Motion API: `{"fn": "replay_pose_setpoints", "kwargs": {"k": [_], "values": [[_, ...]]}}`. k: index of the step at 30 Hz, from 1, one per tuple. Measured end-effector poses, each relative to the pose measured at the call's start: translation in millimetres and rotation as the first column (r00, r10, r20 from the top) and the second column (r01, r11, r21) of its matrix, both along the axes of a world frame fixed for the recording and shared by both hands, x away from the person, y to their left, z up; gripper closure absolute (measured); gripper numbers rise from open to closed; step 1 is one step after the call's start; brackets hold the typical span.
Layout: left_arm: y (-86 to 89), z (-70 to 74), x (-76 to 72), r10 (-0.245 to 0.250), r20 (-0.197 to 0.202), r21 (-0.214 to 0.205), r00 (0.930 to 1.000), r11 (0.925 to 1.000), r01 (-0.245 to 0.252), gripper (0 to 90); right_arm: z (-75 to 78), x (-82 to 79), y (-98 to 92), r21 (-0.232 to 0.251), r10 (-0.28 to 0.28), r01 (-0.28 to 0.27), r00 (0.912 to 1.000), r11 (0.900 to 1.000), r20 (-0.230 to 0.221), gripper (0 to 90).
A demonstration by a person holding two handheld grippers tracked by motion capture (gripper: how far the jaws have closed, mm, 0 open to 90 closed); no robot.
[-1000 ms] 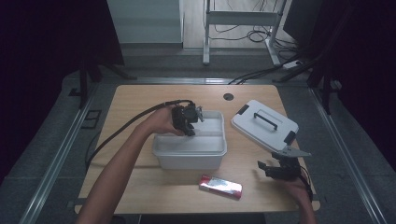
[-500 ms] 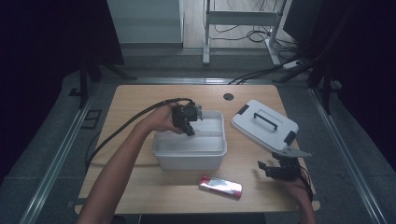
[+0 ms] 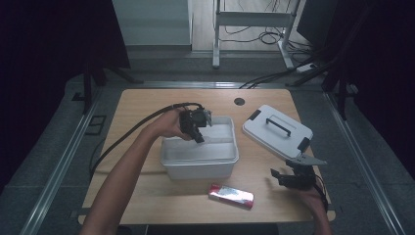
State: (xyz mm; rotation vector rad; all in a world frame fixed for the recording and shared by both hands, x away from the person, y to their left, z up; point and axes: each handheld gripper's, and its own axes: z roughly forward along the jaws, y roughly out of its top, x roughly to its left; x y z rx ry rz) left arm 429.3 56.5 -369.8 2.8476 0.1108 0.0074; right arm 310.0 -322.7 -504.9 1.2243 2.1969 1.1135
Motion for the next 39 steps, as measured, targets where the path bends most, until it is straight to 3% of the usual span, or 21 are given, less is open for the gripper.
{"fn": "replay_pose_setpoints", "kwargs": {"k": [12, 15, 20, 21, 23, 32, 39], "values": [[2.2, 6.9, -0.2, -0.014, 0.016, -0.012, 0.9998, 0.9998, 0.014, 89.7, -0.1, -0.3, -1.2, -0.001, -0.007, 0.007, 1.0, 1.0, 0.001, 22.4], [2.7, 15.4, -0.6, -0.02, 0.026, -0.03, 0.9995, 0.9993, 0.021, 89.7, 0.1, -0.4, -1.2, -0.001, -0.007, 0.007, 1.0, 1.0, 0.001, 22.4], [8.7, 39.4, -3.0, -0.009, 0.05, -0.097, 0.9987, 0.9952, 0.014, 89.8, 0.5, -0.9, -1.5, 0.003, -0.011, 0.011, 0.9999, 0.9999, 0.002, 22.4], [13.1, 49.2, -4.5, 0.0, 0.059, -0.126, 0.9983, 0.992, 0.008, 89.8, 0.5, -1.0, -1.7, 0.006, -0.014, 0.014, 0.9999, 0.9999, 0.003, 22.4], [18.4, 57.0, -5.3, 0.009, 0.07, -0.139, 0.9975, 0.9903, 0.001, 89.7, 0.6, -1.1, -1.8, 0.004, -0.014, 0.014, 0.9999, 0.9999, 0.002, 22.4], [43.3, 73.2, -8.3, 0.065, 0.09, -0.163, 0.9938, 0.9854, -0.05, 89.7, -0.8, -0.8, -0.6, -0.001, -0.012, 0.012, 0.9999, 0.9999, -0.005, 22.3], [75.7, 87.5, -11.6, 0.126, 0.108, -0.167, 0.9861, 0.9801, -0.107, 89.7, -1.6, -0.8, 0.3, -0.003, -0.012, 0.012, 0.9999, 0.9999, -0.007, 22.4]]}}
